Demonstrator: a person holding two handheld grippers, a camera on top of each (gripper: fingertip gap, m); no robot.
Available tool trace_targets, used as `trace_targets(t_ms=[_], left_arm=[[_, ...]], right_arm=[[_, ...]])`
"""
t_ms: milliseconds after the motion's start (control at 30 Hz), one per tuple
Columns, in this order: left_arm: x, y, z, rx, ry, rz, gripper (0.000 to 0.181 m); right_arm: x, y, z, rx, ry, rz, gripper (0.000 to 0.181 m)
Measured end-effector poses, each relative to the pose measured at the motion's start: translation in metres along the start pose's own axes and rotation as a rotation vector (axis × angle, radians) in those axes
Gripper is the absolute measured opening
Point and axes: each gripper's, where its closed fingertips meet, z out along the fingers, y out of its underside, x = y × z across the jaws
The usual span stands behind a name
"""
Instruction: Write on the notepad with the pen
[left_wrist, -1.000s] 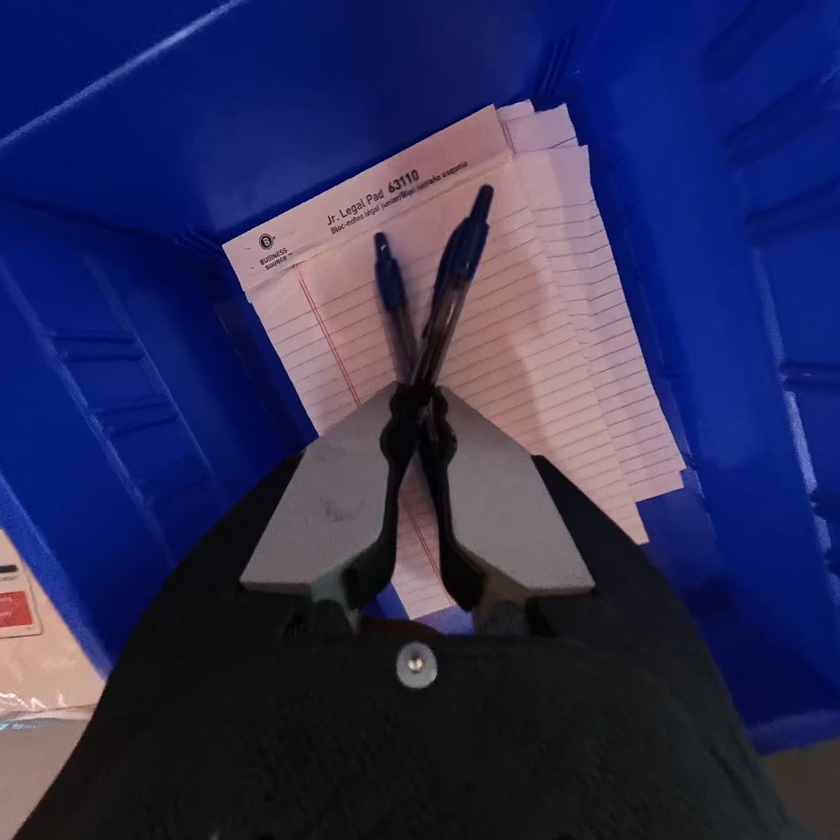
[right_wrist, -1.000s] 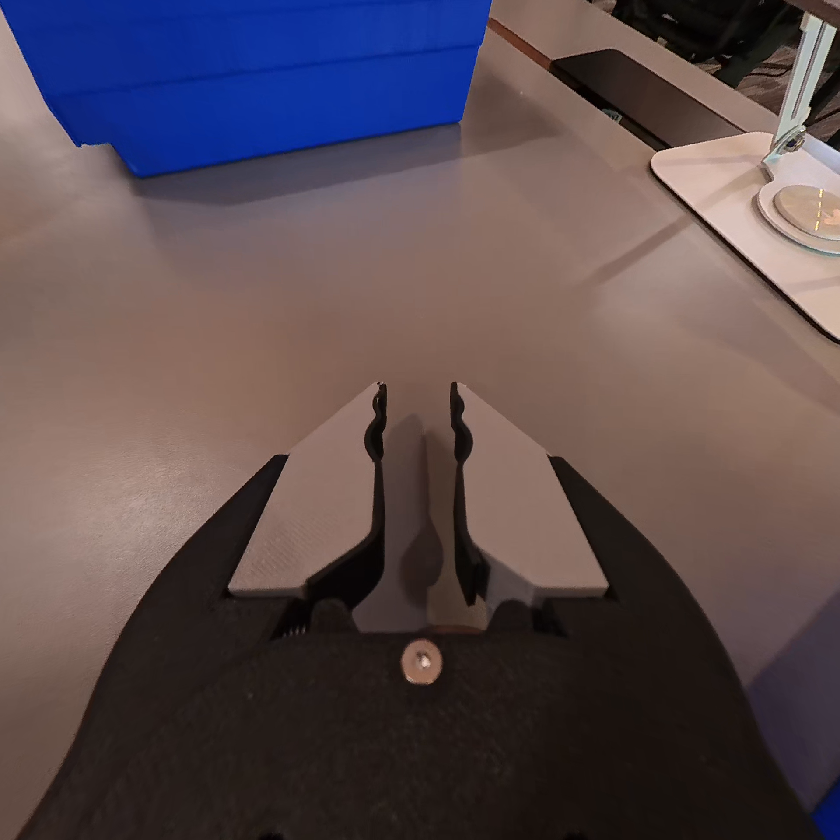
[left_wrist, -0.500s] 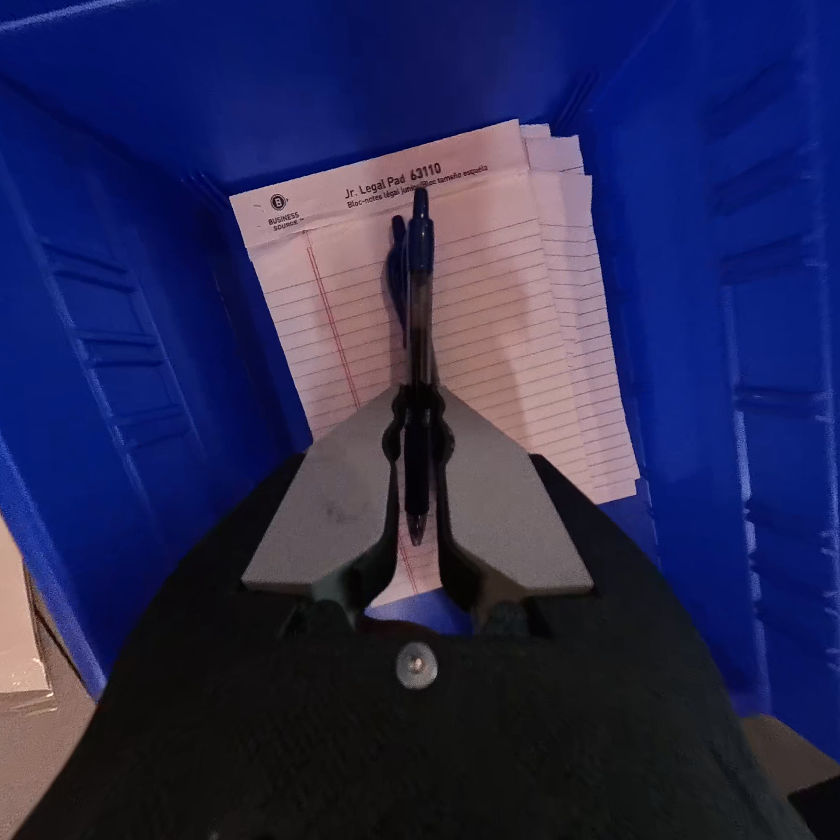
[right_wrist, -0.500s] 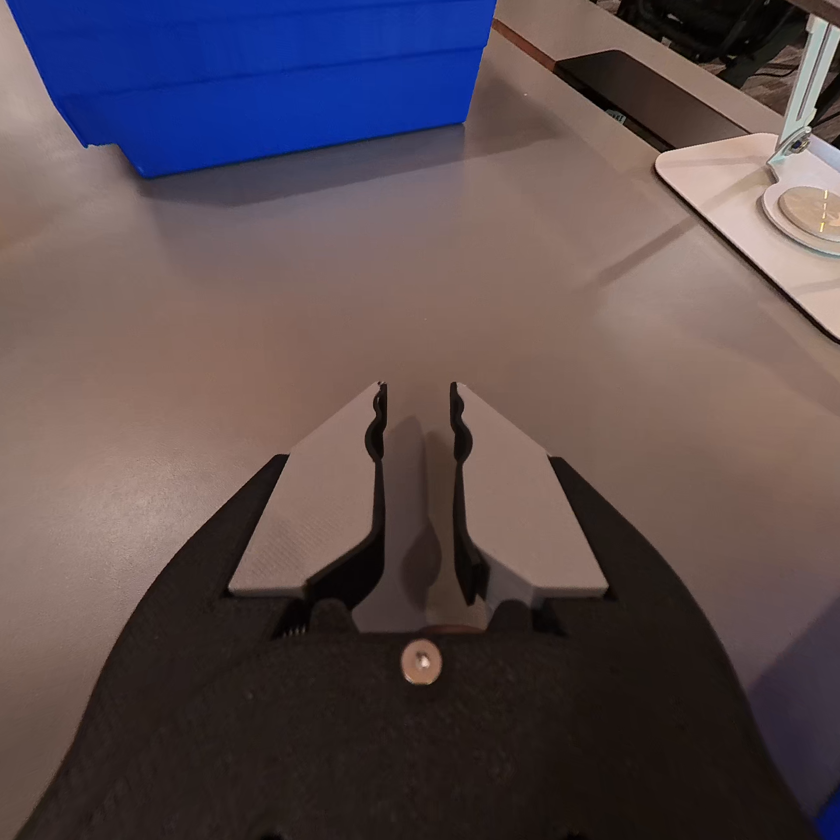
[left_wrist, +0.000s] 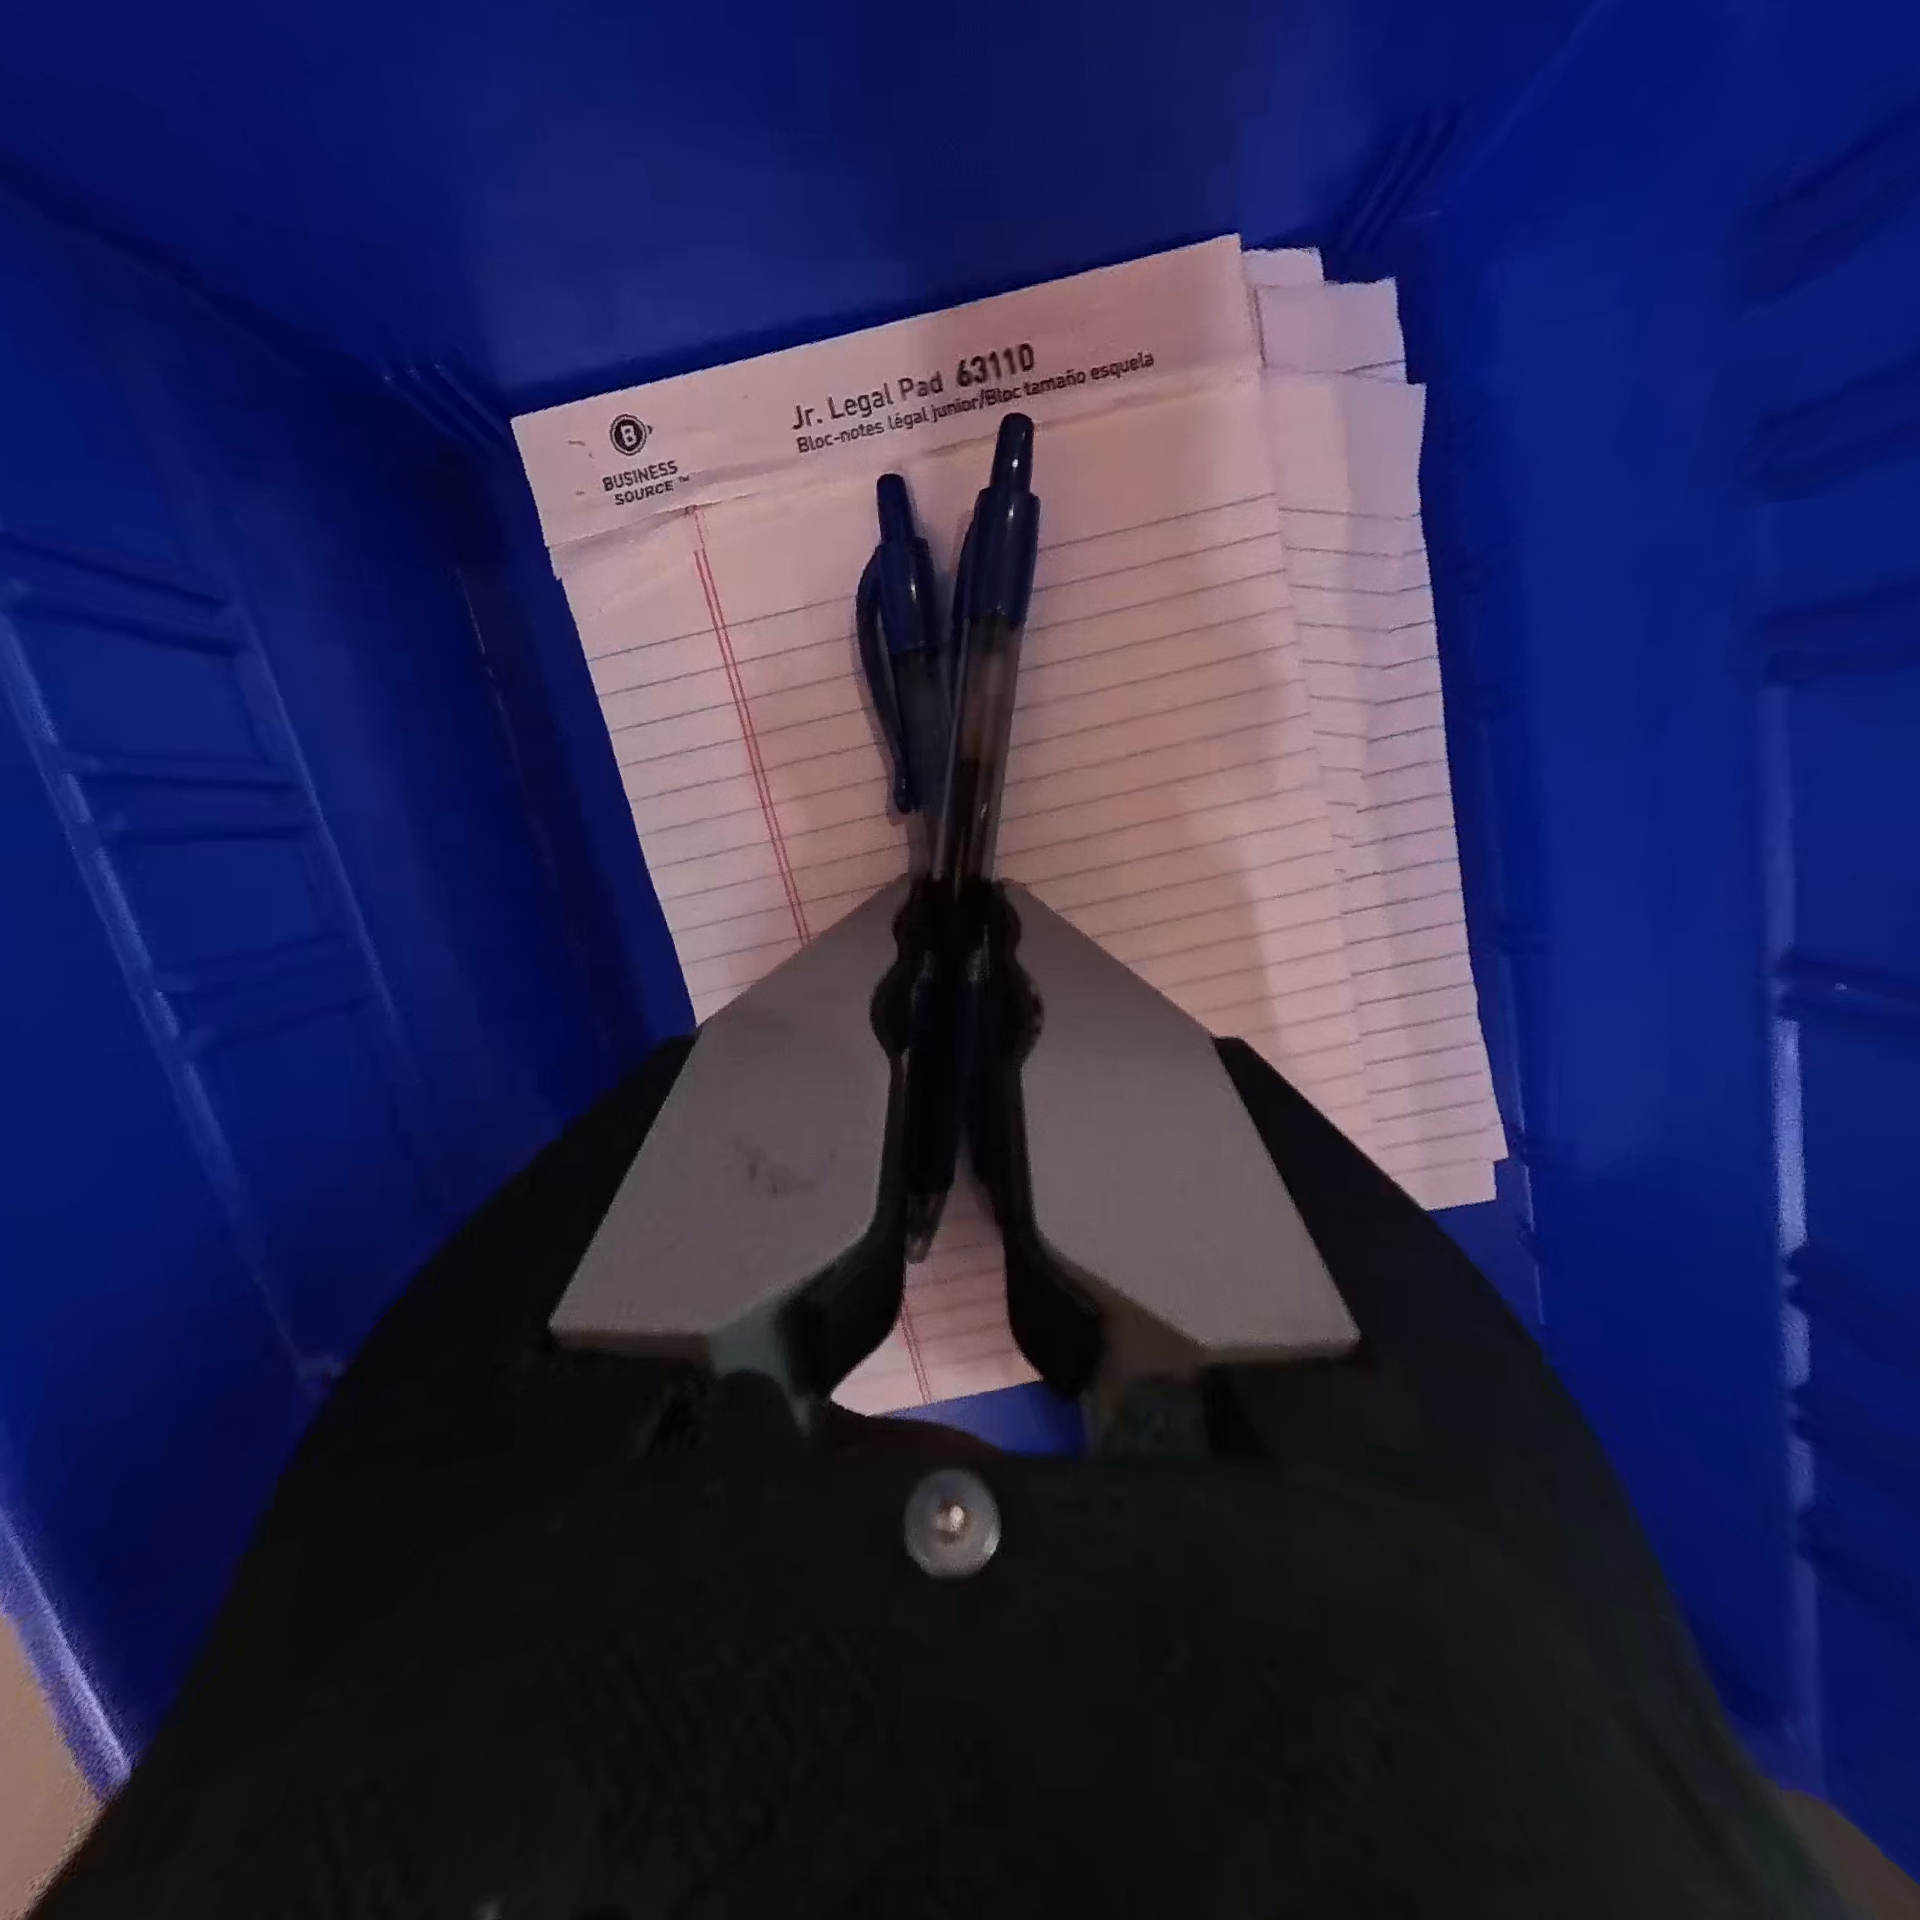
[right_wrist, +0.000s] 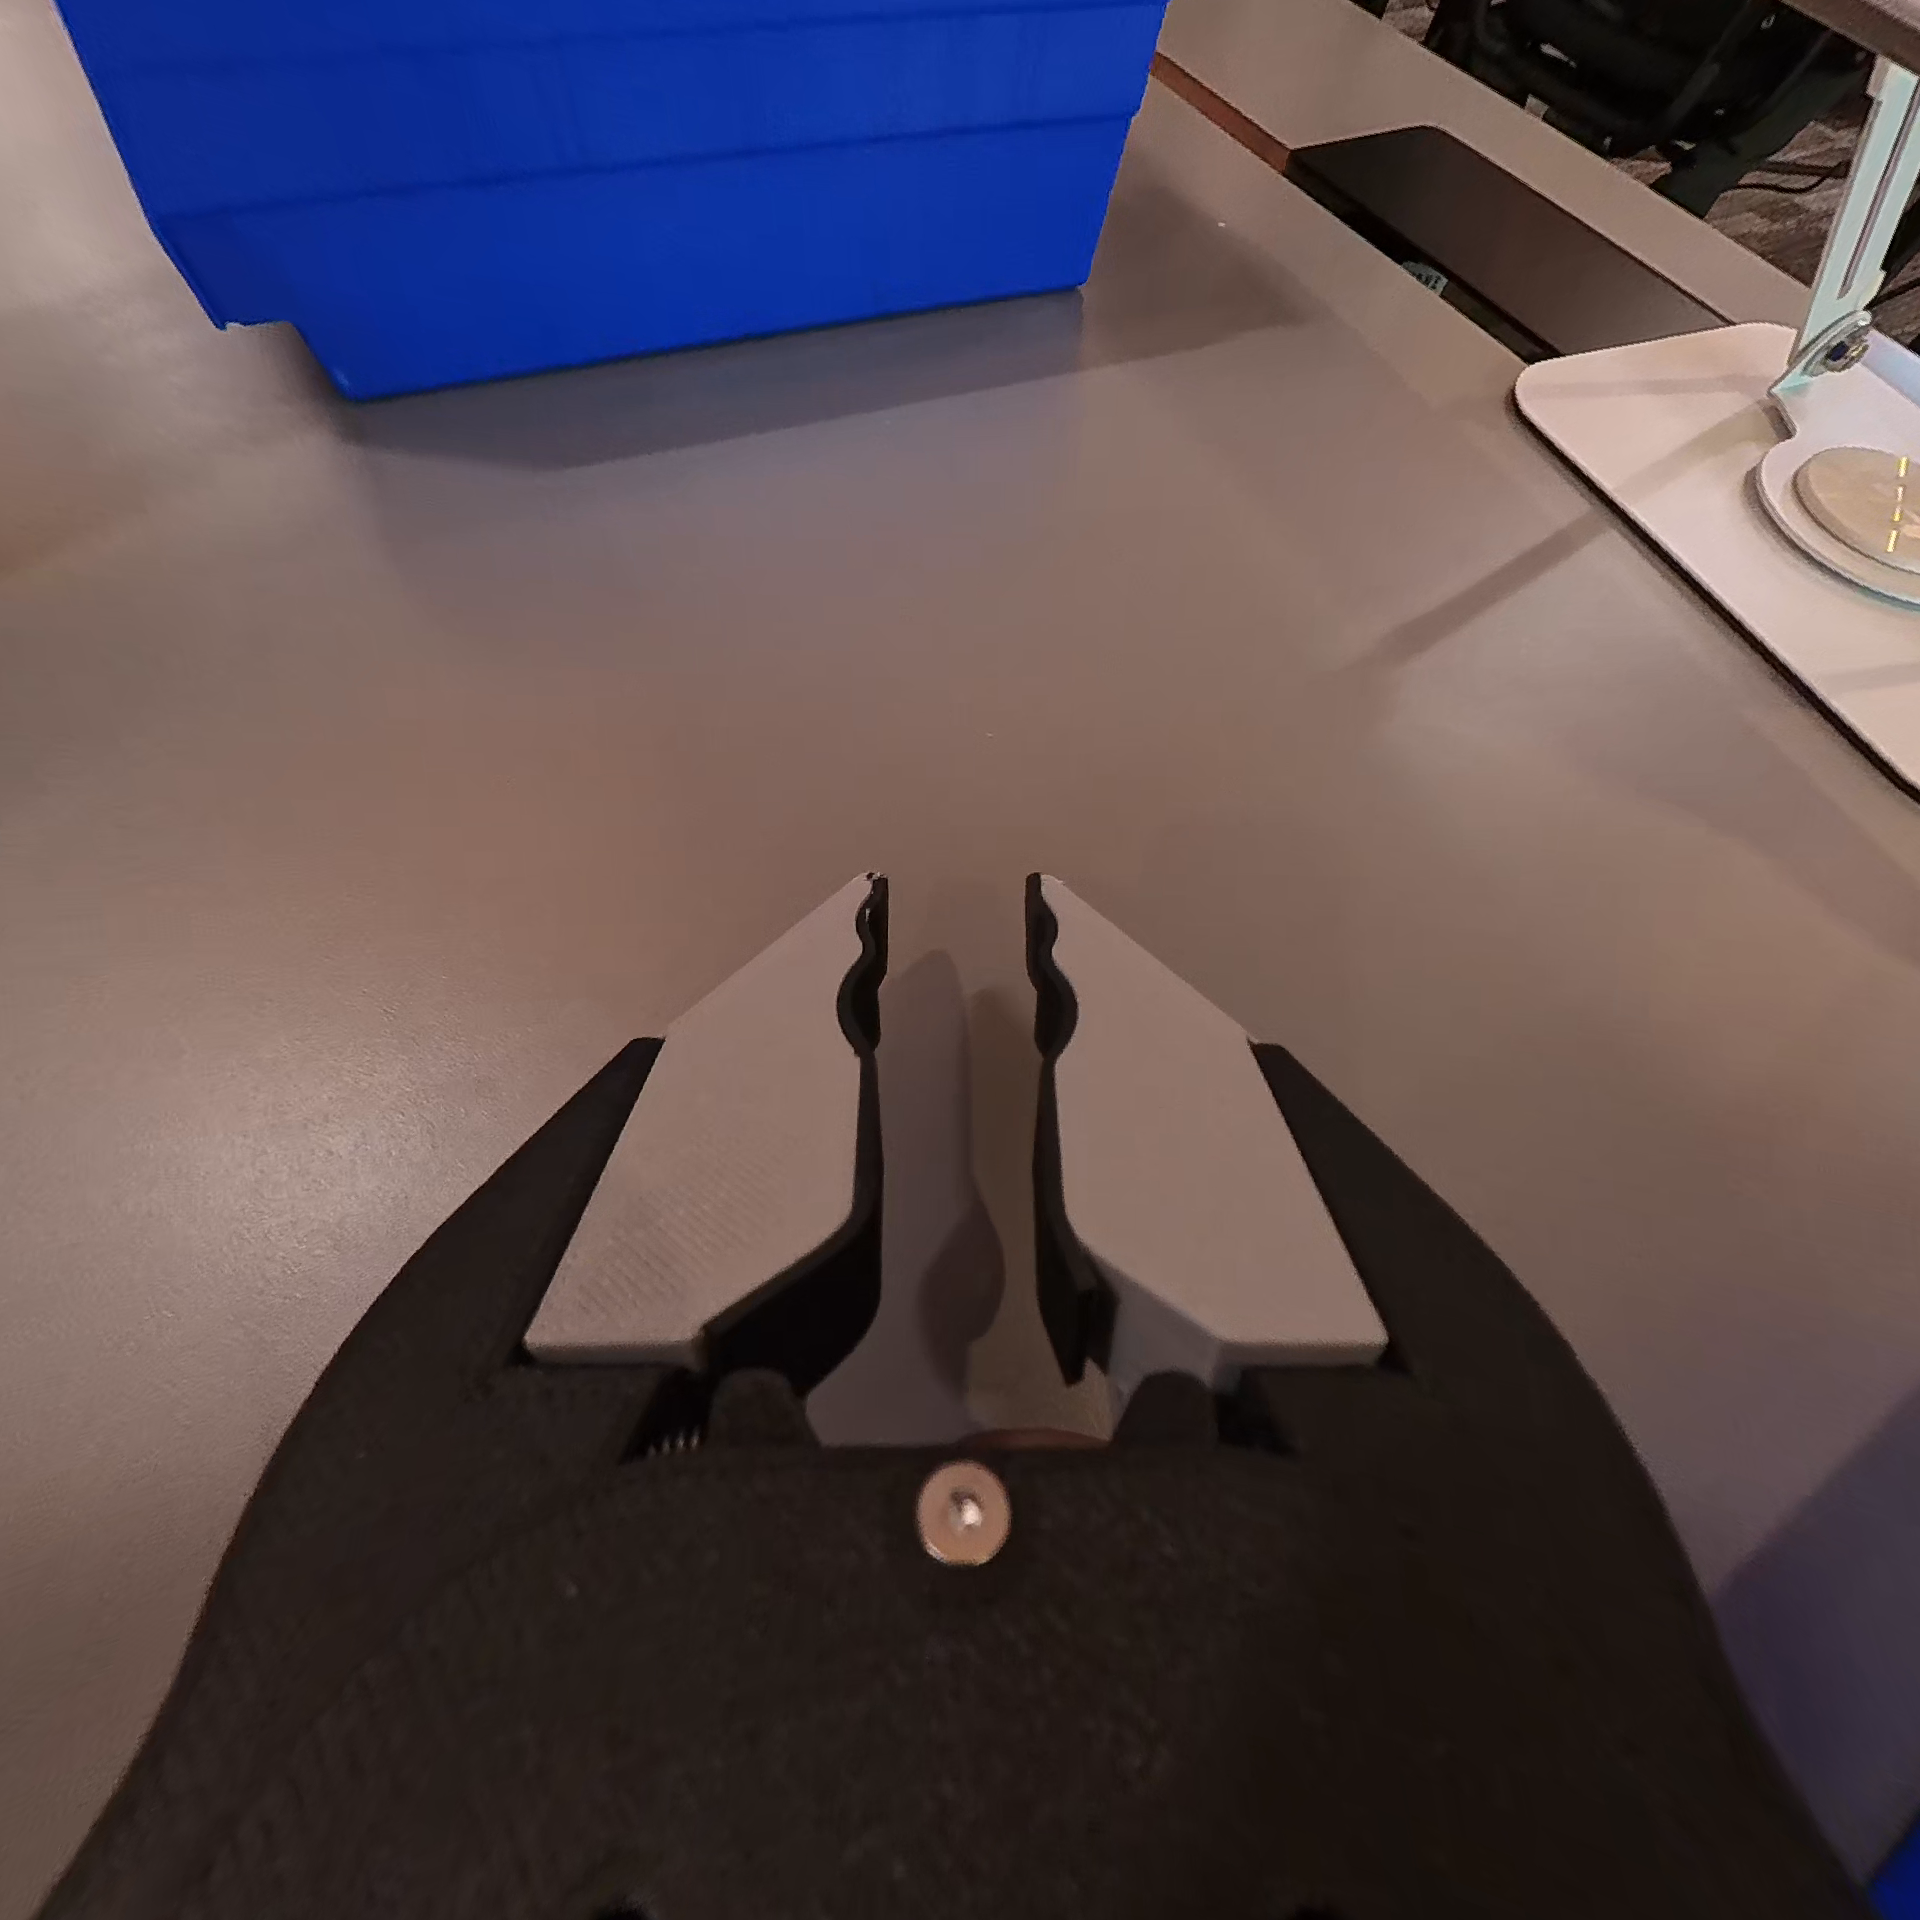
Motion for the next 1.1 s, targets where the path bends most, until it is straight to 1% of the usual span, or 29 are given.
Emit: trace_targets(t_ms=[133, 200, 300, 367, 433, 533, 667, 767, 867, 967, 1033, 1100], left_arm=[[0.0, 0.001, 0.0, 0.001, -0.026, 0.036, 0.009], [0.003, 0.0, -0.001, 0.003, -0.015, 0.034, 0.009], [0.011, -0.01, -0.01, 0.074, 0.05, -0.01, 0.008], [0.005, -0.013, -0.019, 0.095, 0.032, -0.026, 0.008], [0.0, -0.018, -0.032, 0.124, 0.02, -0.045, 0.008], [0.0, -0.031, -0.058, 0.201, 0.047, -0.076, 0.008], [0.018, -0.053, -0.101, 0.309, 0.107, -0.063, 0.008], [0.053, -0.069, -0.129, 0.392, 0.186, -0.01, 0.008], [0.102, -0.076, -0.14, 0.425, 0.261, 0.073, 0.008], [0.159, -0.076, -0.133, 0.413, 0.349, 0.158, 0.008], [0.204, -0.076, -0.122, 0.399, 0.453, 0.172, 0.008], [0.251, -0.073, -0.102, 0.36, 0.586, 0.138, 0.008]], right_arm=[[-0.001, -0.002, -0.001, 0.004, 0.005, -0.014, 0.023], [0.0, -0.002, -0.002, 0.008, 0.011, -0.016, 0.022], [0.001, -0.003, -0.003, 0.016, 0.01, -0.006, 0.022], [0.001, -0.004, -0.004, 0.024, 0.006, 0.001, 0.022], [0.0, -0.005, -0.005, 0.026, 0.003, 0.001, 0.022], [-0.002, -0.006, -0.005, 0.027, 0.004, -0.012, 0.022], [0.001, -0.003, -0.003, 0.009, 0.02, -0.009, 0.022], [0.006, -0.001, -0.004, 0.004, 0.029, 0.019, 0.022], [0.01, -0.004, -0.007, 0.023, 0.038, 0.043, 0.022], [0.016, -0.009, -0.012, 0.049, 0.069, 0.053, 0.022], [0.023, -0.014, -0.017, 0.069, 0.112, 0.05, 0.022], [0.03, -0.019, -0.024, 0.088, 0.164, 0.039, 0.022]])
